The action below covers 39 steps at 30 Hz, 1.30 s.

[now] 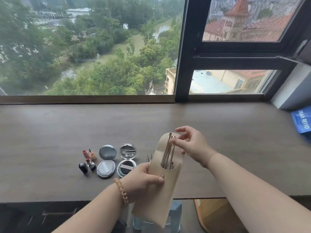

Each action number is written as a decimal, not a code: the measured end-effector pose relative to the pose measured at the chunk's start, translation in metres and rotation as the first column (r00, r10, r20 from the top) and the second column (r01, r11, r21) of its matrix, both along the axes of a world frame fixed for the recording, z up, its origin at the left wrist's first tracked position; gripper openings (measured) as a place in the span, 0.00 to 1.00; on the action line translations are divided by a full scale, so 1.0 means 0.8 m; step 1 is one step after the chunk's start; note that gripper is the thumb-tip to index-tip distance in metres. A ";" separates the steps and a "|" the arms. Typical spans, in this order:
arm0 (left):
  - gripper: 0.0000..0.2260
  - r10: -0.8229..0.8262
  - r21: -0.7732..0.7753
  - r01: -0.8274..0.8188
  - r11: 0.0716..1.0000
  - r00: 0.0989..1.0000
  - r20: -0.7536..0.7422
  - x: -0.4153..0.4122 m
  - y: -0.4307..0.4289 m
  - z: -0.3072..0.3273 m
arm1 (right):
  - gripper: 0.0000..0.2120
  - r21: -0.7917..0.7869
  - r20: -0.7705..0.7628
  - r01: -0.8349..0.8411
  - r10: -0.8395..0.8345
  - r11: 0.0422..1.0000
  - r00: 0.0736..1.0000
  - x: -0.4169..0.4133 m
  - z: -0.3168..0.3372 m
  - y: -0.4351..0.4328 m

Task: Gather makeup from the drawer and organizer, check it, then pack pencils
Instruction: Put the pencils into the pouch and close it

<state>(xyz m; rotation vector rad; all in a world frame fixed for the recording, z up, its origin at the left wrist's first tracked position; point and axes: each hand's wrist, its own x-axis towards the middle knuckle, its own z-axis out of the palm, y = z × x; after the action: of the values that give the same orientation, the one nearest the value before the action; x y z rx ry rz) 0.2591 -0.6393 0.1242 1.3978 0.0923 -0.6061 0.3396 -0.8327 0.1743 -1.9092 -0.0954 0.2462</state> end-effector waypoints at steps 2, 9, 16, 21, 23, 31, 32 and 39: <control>0.16 0.054 -0.026 -0.054 0.998 0.999 -0.007 0.003 -0.001 -0.002 | 0.10 -0.003 0.015 0.181 -0.181 0.983 0.983 -0.005 -0.021 -0.008; 0.16 0.120 -0.068 -0.124 0.990 0.991 -0.061 0.015 -0.021 -0.010 | 0.09 0.031 -0.345 0.158 -0.138 0.987 0.928 -0.037 -0.054 -0.006; 0.13 0.096 0.118 -0.078 0.990 0.983 -0.158 0.006 -0.036 -0.049 | 0.03 0.075 -0.340 0.311 -0.268 0.948 0.901 -0.021 -0.083 -0.015; 0.07 0.126 0.415 -0.075 0.907 0.988 -0.095 -0.004 -0.036 -0.092 | 0.02 0.064 -0.397 0.351 -0.299 0.934 0.868 -0.008 -0.122 -0.016; 0.06 0.136 0.548 -0.094 0.831 0.990 -0.036 0.002 -0.036 -0.105 | 0.03 0.068 -0.422 0.343 -0.285 0.937 0.861 0.001 -0.137 -0.010; 0.10 0.088 0.820 -0.113 0.562 0.993 0.077 0.052 -0.041 -0.124 | 0.12 -0.037 -0.357 0.295 -0.288 0.955 0.889 0.051 -0.185 0.013; 0.10 0.091 0.830 -0.111 0.547 0.993 0.073 0.055 -0.042 -0.126 | 0.12 -0.076 -0.339 0.285 -0.294 0.955 0.894 0.055 -0.189 0.015; 0.13 0.079 0.918 -0.065 0.391 0.996 0.036 0.071 -0.046 -0.137 | 0.08 -0.314 -0.184 0.167 -0.233 0.935 0.955 0.076 -0.208 0.024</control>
<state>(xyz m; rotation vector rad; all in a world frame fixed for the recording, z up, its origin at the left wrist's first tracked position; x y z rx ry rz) 0.3163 -0.6760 0.0149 2.4893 0.5886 -0.4830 0.4000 -0.8135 0.0078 -2.1566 0.3011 0.3445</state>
